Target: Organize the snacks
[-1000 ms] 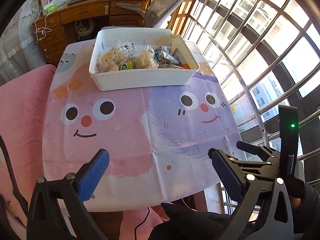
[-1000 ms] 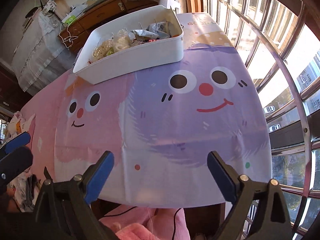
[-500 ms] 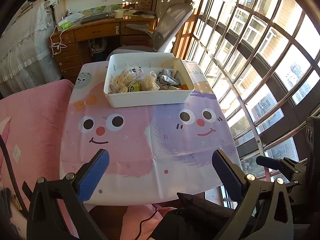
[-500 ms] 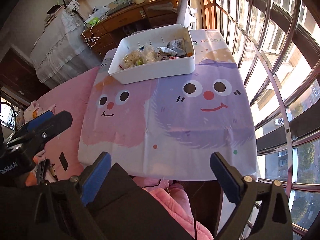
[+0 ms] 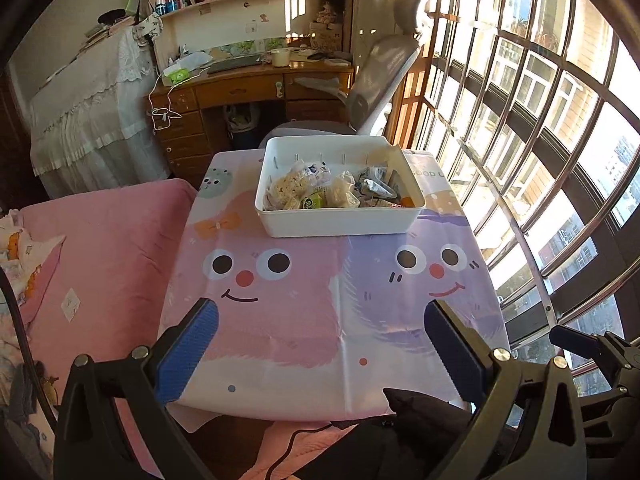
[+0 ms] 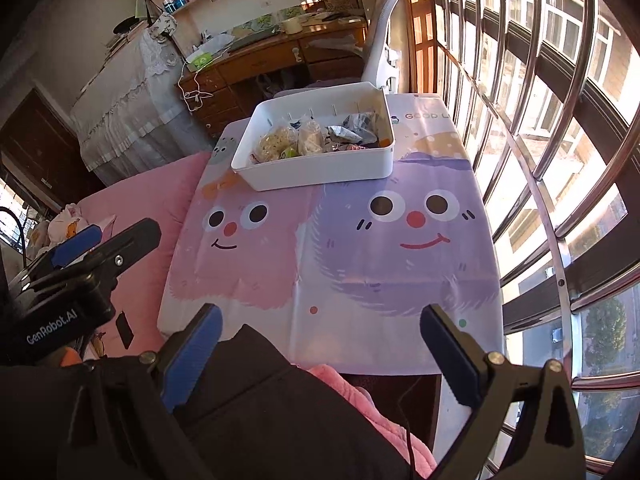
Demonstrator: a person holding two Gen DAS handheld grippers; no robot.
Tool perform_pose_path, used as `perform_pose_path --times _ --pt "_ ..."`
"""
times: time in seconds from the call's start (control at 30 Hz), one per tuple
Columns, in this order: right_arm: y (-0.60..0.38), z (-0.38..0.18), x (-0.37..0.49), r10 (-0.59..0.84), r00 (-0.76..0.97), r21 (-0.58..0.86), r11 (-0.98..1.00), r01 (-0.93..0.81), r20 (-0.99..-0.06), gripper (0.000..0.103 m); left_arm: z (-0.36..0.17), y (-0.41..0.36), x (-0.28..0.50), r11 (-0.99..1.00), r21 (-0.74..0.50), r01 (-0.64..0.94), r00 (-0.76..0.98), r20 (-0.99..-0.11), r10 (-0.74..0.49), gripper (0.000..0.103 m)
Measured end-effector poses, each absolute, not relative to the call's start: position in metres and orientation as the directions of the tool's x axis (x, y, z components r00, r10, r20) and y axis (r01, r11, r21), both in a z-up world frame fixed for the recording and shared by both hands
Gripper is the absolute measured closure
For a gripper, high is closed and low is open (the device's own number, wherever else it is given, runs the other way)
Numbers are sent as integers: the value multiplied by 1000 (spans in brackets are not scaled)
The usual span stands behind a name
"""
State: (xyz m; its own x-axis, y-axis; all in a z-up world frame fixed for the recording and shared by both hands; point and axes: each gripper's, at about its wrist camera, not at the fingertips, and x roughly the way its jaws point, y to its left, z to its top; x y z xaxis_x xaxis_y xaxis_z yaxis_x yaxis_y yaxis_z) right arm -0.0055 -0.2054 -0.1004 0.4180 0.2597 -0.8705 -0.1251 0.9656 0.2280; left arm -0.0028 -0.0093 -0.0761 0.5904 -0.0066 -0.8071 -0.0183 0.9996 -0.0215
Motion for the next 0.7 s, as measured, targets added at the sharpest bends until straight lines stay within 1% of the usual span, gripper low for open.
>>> perform_pose_path --times 0.17,0.33,0.7 --pt "-208 -99 -5 247 450 218 969 -115 -858 2 -83 -12 2 999 -17 -28 569 -823 2 1" --pt "-212 -102 -3 237 442 215 972 -100 -865 0 -92 -10 5 998 -28 -57 547 -837 7 1" --pt "-213 -105 1 238 437 212 971 -107 -867 0 -94 -15 9 999 -12 -53 548 -837 19 1"
